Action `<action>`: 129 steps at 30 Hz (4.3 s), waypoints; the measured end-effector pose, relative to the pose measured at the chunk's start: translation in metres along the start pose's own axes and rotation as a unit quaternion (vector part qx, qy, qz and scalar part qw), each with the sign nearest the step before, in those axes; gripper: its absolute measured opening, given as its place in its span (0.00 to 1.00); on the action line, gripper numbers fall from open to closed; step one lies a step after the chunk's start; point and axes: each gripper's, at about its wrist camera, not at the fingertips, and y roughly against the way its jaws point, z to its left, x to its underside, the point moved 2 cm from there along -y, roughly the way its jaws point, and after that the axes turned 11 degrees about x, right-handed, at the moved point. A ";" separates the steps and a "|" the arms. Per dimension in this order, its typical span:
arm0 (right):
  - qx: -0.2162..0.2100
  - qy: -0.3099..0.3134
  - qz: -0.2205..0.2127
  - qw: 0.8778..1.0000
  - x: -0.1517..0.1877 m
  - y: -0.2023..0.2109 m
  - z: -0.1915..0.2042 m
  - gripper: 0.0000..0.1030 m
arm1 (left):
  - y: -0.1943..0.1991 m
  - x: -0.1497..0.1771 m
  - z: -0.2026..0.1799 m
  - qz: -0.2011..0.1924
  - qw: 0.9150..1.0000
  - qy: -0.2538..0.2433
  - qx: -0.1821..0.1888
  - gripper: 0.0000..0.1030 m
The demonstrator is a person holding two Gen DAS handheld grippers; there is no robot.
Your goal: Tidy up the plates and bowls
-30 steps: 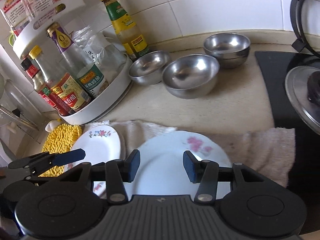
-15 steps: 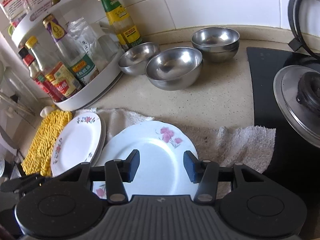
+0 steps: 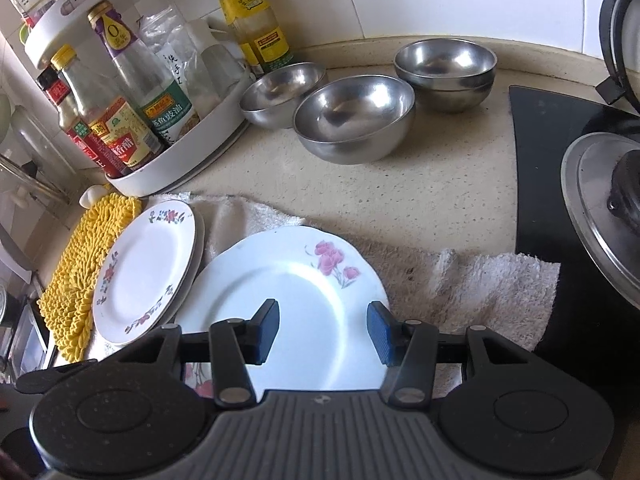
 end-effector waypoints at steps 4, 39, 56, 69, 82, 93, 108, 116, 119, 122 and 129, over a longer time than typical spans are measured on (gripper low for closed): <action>-0.001 -0.004 -0.004 1.000 -0.002 0.001 -0.003 0.67 | -0.007 -0.004 0.003 -0.002 1.000 0.010 -0.008 0.76; -0.099 0.034 0.074 0.992 -0.016 -0.019 0.000 0.72 | -0.019 -0.014 0.000 -0.009 1.000 0.006 0.010 0.78; -0.055 0.027 0.081 0.995 -0.021 -0.031 -0.029 0.71 | -0.023 -0.020 0.005 -0.007 1.000 0.016 0.006 0.81; -0.053 0.042 0.070 0.995 -0.017 -0.034 -0.025 0.70 | -0.033 -0.027 0.004 -0.016 1.000 -0.002 -0.001 0.85; -0.037 0.045 0.025 0.998 -0.016 -0.004 -0.020 0.68 | -0.015 -0.032 -0.008 -0.035 0.998 -0.019 -0.043 0.67; -0.036 0.029 -0.003 0.999 -0.020 0.022 -0.017 0.68 | 0.003 -0.048 -0.020 -0.065 0.996 -0.046 -0.039 0.69; -0.011 -0.020 -0.038 0.999 -0.034 0.041 -0.001 0.68 | 0.022 -0.080 -0.015 -0.087 0.990 -0.107 -0.005 0.72; -0.023 -0.010 -0.044 0.999 -0.050 0.039 0.034 0.68 | 0.044 -0.093 0.009 -0.105 0.989 -0.106 -0.016 0.73; -0.032 -0.002 -0.044 0.998 -0.055 0.036 0.050 0.68 | 0.054 -0.095 0.019 -0.112 0.988 -0.101 -0.026 0.73; -0.042 0.009 -0.045 0.998 -0.060 0.033 0.067 0.68 | 0.066 -0.095 0.029 -0.118 0.987 -0.098 -0.039 0.73; -0.066 0.035 -0.047 0.996 -0.065 0.027 0.108 0.68 | 0.092 -0.093 0.054 -0.134 0.985 -0.079 -0.071 0.75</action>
